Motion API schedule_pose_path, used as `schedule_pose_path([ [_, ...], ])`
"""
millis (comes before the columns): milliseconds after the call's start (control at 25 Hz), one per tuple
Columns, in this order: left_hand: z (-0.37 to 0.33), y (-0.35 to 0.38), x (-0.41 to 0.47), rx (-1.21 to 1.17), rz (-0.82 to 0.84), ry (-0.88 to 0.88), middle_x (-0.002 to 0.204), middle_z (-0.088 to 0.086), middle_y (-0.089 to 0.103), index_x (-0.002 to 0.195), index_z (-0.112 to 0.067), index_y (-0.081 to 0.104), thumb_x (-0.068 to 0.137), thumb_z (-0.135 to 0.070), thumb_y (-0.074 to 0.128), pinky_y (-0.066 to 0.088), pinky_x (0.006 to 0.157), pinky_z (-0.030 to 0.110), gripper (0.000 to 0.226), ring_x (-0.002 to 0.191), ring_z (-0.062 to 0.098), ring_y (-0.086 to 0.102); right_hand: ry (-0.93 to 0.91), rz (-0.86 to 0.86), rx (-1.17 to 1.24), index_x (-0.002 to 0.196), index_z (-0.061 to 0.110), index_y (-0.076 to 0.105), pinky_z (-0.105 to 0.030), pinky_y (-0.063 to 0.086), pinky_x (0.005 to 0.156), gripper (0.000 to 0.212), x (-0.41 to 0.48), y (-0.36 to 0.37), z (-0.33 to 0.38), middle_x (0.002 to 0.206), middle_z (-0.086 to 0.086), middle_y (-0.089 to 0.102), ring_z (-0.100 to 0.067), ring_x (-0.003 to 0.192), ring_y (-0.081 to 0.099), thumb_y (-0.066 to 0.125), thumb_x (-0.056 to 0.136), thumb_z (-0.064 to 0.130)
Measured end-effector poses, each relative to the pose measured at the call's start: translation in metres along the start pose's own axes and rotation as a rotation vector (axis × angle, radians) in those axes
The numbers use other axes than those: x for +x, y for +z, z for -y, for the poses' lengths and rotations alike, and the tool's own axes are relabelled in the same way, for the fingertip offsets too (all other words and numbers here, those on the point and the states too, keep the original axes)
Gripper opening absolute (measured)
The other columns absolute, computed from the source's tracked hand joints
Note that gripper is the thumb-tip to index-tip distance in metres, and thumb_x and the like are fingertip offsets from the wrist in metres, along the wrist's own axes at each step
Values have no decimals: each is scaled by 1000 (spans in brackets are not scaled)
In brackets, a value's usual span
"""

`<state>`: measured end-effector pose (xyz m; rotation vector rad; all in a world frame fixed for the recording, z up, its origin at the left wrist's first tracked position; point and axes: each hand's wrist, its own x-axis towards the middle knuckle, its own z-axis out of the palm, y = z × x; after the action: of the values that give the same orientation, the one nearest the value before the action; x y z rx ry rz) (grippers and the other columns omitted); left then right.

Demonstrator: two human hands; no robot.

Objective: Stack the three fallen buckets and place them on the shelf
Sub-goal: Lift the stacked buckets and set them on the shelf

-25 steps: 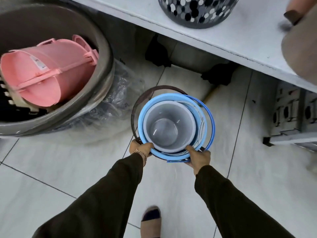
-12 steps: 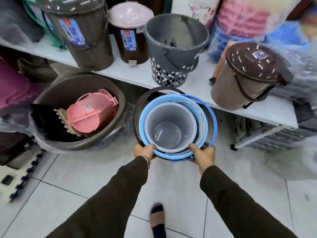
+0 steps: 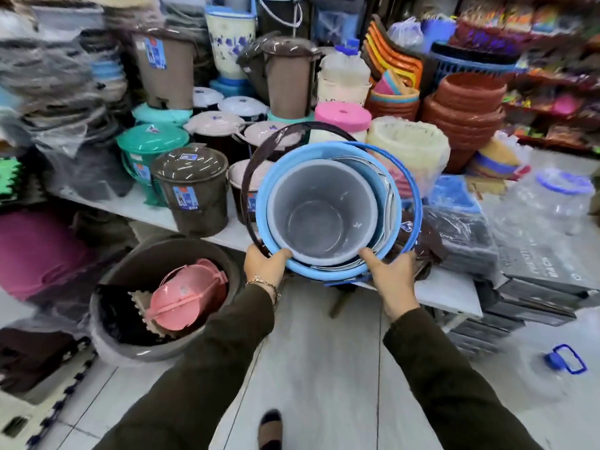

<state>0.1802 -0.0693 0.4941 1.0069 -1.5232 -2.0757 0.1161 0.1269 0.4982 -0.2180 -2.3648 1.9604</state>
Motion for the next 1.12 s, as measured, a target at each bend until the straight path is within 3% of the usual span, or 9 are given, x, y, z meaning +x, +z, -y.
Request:
schedule_pose_path([
  [120,-44,25,31,-24,38,18,117,26,66,109,1,58,74,1,74,55,91,60,38,105,41,66,-48,25,12,109,6,41,-42,53,92,59,38,13,45,114,-12,60,-28,105,62,83,73,28],
  [280,-87,68,106,4,64,71,122,29,63,112,1,54,73,-9,76,52,96,59,46,112,44,64,-41,21,43,116,-1,45,-38,57,80,70,119,51,81,114,-18,64,-29,100,67,84,68,32],
  [440,-98,106,204,129,70,68,123,32,62,116,9,54,78,-8,76,52,95,59,47,113,44,63,58,49,-16,111,0,44,-51,57,90,73,210,105,75,111,-20,64,-36,103,68,84,64,39],
  [600,-84,129,296,379,49,-50,121,28,65,120,8,56,78,-21,76,54,97,49,54,111,40,66,233,55,-108,125,-3,47,-56,55,93,89,282,162,40,122,-22,63,-40,110,66,83,59,46],
  [720,-55,129,342,488,74,-196,123,27,66,121,8,58,82,-24,72,55,96,47,53,112,39,66,433,69,-52,131,-5,43,-48,63,60,77,306,196,8,127,-25,62,-41,102,70,85,73,24],
  [800,-35,126,362,527,107,-297,128,30,61,125,10,55,83,-24,72,55,96,51,56,116,41,64,527,60,-41,127,-5,45,-39,58,42,67,308,212,-9,125,-27,62,-39,92,71,83,77,16],
  [880,-20,125,372,602,130,-336,135,29,55,129,11,51,82,-27,74,54,96,53,64,120,42,60,562,-21,-164,121,-6,41,-45,61,50,69,305,219,-23,122,-26,61,-38,88,69,86,74,19],
  [960,-15,124,376,762,141,-326,139,24,49,134,6,49,82,-37,72,54,98,48,71,121,40,58,517,-87,-359,122,-7,41,-54,61,77,81,302,216,-32,126,-26,57,-40,102,66,88,68,31],
  [1120,-10,119,380,978,209,-324,159,21,31,152,0,28,85,-53,64,30,119,38,93,145,35,34,546,-6,-674,145,-6,32,-47,43,111,123,290,203,-35,147,-26,42,-40,134,46,78,61,70],
])
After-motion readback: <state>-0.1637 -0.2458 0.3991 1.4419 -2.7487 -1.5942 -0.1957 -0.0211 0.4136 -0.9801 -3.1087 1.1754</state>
